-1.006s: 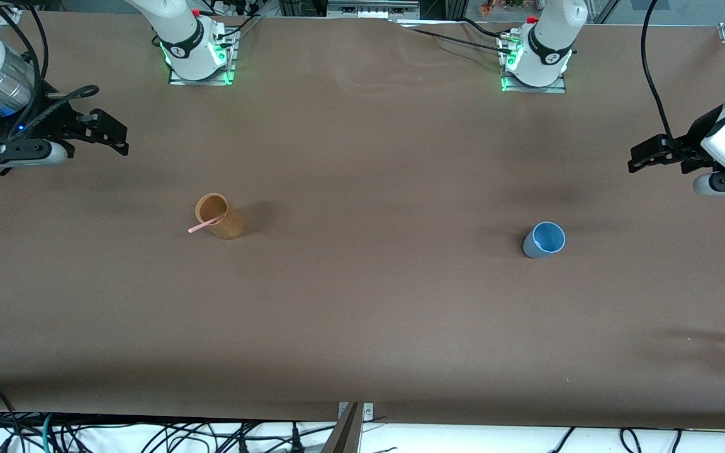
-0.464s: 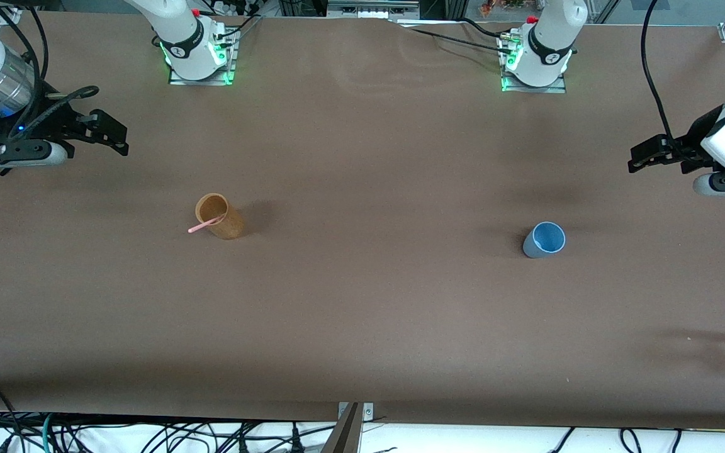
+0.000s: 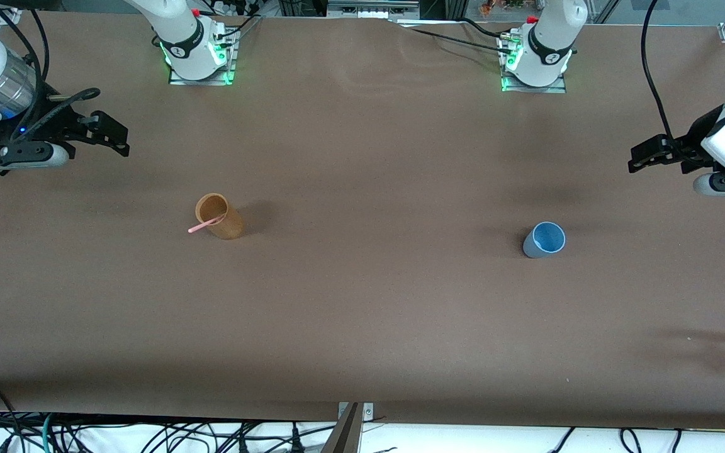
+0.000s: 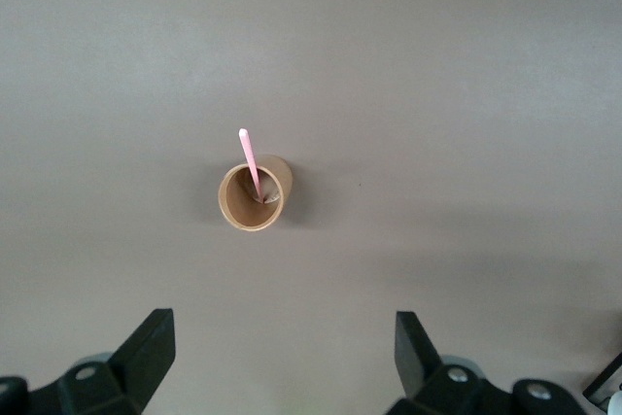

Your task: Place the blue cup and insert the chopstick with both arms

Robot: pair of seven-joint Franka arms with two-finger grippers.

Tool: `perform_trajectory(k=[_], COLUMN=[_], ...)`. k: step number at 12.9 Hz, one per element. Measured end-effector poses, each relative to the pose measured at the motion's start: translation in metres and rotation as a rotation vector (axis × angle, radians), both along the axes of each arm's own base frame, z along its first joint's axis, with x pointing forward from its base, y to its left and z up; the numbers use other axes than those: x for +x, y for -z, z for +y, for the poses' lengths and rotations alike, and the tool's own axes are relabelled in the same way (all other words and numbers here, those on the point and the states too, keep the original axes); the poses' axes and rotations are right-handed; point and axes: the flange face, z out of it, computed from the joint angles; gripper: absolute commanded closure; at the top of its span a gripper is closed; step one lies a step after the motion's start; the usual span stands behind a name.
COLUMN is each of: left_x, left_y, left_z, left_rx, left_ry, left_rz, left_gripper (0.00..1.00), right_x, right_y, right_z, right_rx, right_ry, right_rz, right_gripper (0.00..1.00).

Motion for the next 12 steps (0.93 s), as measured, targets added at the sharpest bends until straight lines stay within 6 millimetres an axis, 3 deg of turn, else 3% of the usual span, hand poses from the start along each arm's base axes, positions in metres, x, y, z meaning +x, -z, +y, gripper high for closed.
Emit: perform_trajectory(k=[12], left_x=[0.0000], left_y=[-0.0001], left_z=[-0.0001], left_rx=[0.000], left_ry=[-0.002], left_rz=[0.000], left_gripper=[0.00], right_x=[0.0024], right_y=[0.0080], right_z=[0.0047], right_rx=[0.000], right_ry=[-0.008], right_rz=[0.001], right_gripper=[0.00])
